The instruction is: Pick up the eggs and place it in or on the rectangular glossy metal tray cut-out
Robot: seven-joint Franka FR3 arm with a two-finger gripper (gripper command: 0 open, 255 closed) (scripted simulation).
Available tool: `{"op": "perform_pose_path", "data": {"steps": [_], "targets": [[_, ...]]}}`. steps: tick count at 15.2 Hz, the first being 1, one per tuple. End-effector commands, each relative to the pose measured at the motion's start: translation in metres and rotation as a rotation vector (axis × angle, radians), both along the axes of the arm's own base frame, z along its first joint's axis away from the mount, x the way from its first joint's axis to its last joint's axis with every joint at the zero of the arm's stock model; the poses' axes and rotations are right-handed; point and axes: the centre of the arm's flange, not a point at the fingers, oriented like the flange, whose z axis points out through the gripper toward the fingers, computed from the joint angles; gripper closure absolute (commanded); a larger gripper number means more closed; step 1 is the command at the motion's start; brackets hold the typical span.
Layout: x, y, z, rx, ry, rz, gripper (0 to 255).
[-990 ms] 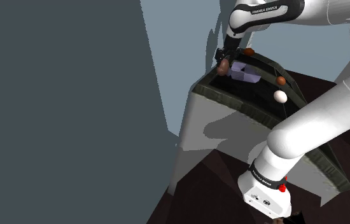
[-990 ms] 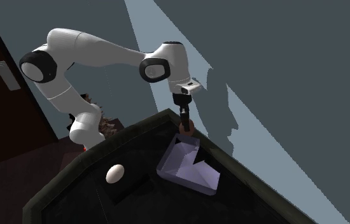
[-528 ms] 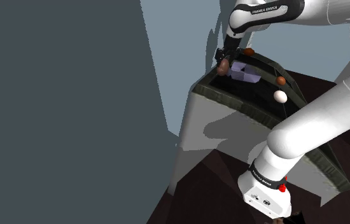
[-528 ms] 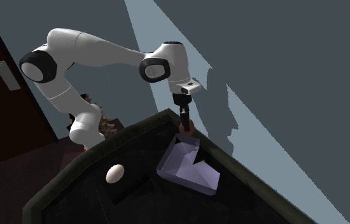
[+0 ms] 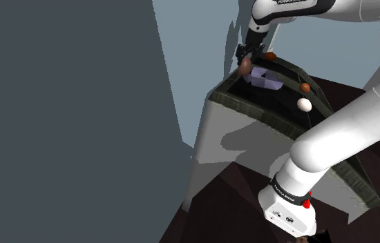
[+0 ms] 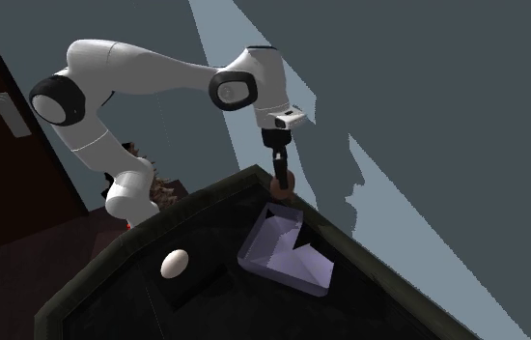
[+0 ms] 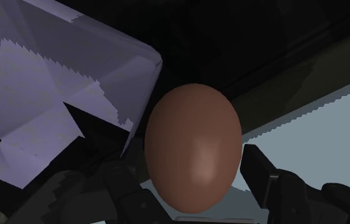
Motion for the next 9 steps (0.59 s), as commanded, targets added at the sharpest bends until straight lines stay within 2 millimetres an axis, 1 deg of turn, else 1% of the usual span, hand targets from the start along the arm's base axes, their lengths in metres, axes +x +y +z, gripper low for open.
{"op": "perform_pose_path", "data": {"steps": [1,9], "targets": [[0.001,-0.001,0.011,0.0,0.0,0.0,255],[0.001,-0.001,0.053,0.0,0.0,0.0,255]]}}
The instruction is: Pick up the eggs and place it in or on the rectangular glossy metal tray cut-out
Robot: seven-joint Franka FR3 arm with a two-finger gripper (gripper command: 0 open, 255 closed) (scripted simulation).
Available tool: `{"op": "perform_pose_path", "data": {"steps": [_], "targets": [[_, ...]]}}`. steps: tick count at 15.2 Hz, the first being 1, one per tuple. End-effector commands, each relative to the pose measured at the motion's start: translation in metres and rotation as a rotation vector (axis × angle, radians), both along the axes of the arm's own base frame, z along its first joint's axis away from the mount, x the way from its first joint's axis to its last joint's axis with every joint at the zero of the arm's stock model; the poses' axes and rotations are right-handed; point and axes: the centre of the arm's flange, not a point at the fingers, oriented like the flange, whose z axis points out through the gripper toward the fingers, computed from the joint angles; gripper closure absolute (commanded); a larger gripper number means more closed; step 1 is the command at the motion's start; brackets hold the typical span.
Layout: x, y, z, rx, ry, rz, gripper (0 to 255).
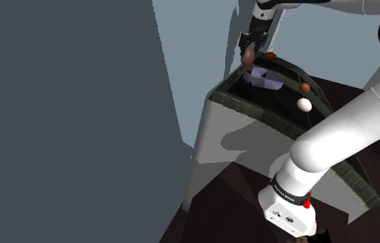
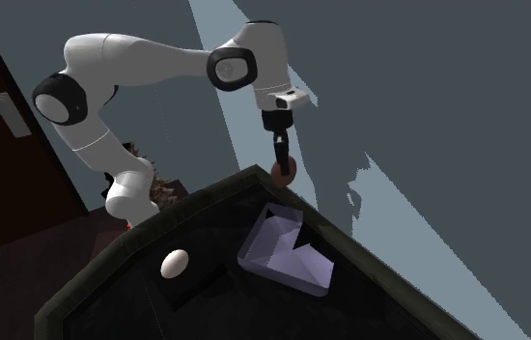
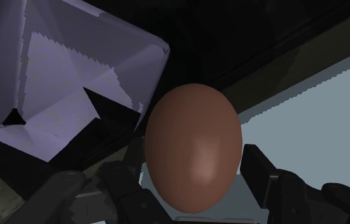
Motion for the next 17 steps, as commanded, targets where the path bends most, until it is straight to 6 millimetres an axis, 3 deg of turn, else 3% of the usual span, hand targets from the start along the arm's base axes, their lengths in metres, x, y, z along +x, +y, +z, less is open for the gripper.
{"op": "perform_pose_path", "data": {"steps": [1,7,17], "targets": [[0.0,0.0,0.011,0.0,0.0,0.0,255],[0.0,0.0,0.042,0.0,0.0,0.0,255],[-0.031,-0.127,0.058,0.0,0.0,0.0,255]]}}
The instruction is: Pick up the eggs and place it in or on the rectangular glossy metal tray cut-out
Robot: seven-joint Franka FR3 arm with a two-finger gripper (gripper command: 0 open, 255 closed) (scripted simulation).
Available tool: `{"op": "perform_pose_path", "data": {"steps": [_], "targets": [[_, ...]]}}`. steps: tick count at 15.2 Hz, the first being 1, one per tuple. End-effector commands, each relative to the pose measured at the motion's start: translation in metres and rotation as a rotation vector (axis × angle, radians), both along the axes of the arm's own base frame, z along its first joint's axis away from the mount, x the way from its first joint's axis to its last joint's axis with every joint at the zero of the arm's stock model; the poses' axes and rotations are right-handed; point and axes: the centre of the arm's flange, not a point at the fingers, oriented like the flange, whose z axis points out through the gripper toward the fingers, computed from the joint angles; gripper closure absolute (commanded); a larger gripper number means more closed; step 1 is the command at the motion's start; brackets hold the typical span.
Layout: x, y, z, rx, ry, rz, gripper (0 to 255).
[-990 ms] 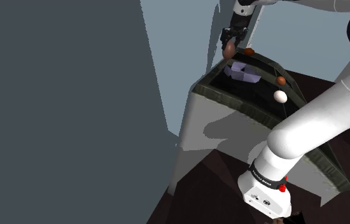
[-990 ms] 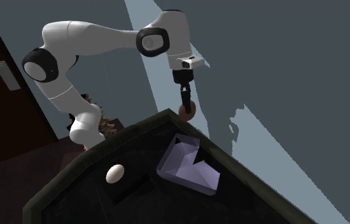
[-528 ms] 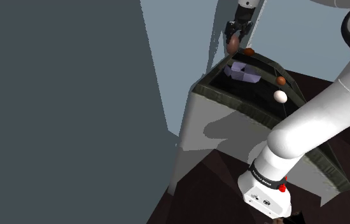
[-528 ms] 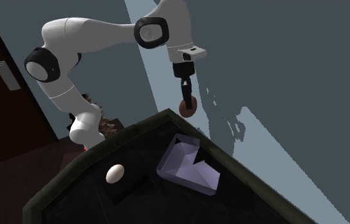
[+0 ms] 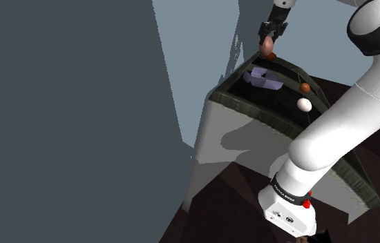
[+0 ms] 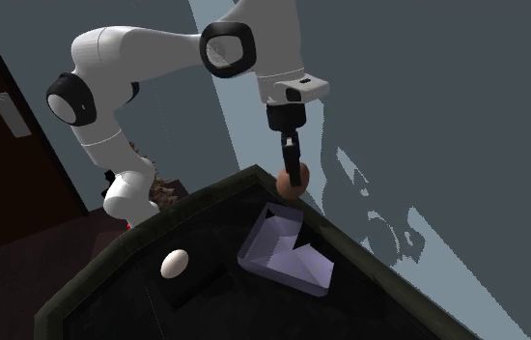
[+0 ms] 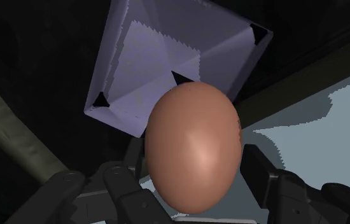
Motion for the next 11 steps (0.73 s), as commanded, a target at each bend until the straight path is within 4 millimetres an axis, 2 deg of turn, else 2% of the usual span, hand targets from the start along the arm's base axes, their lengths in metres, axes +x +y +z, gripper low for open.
{"op": "perform_pose_path", "data": {"steps": [1,2,11], "targets": [[-0.006,-0.026,0.004,-0.001,0.0,0.002,255],[-0.009,-0.039,0.005,-0.001,0.0,0.002,255],[-0.009,-0.039,-0.042,-0.001,0.0,0.002,255]]}}
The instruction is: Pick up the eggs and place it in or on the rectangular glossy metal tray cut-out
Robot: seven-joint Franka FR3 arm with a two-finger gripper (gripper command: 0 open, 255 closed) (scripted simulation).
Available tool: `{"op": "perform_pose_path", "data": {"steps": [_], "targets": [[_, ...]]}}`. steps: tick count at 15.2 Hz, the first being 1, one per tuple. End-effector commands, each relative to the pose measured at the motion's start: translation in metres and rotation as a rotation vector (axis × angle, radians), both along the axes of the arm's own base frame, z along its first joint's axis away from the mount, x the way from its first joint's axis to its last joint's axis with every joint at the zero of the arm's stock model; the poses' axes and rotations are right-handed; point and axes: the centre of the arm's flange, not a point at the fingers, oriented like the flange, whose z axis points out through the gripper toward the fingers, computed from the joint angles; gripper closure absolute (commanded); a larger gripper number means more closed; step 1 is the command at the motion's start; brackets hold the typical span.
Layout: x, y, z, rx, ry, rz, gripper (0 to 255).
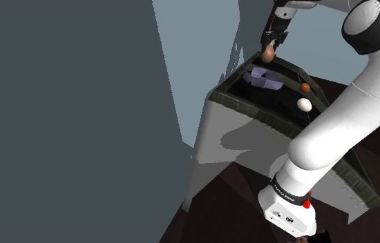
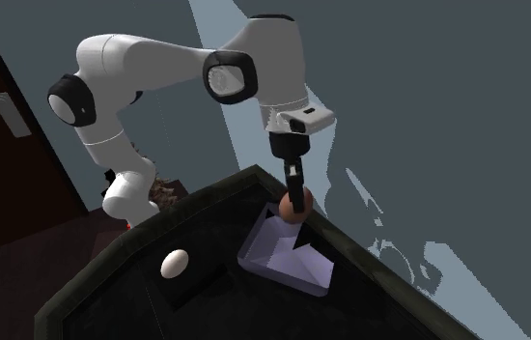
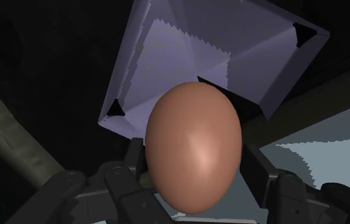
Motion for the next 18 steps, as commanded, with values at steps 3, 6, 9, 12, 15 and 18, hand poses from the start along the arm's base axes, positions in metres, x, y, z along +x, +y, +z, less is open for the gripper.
{"op": "perform_pose_path", "data": {"steps": [3,6,9,12,15,18], "targets": [[-0.001,0.0,-0.021,-0.001,-0.001,0.0,255],[-0.001,0.0,-0.037,-0.001,-0.001,0.0,255],[-0.001,0.001,-0.047,-0.001,-0.001,0.0,255],[-0.001,0.0,-0.047,-0.001,-0.001,0.0,255],[-0.001,0.0,-0.047,-0.001,-0.001,0.0,255],[-0.001,0.0,-0.047,-0.001,-0.001,0.0,0]]}}
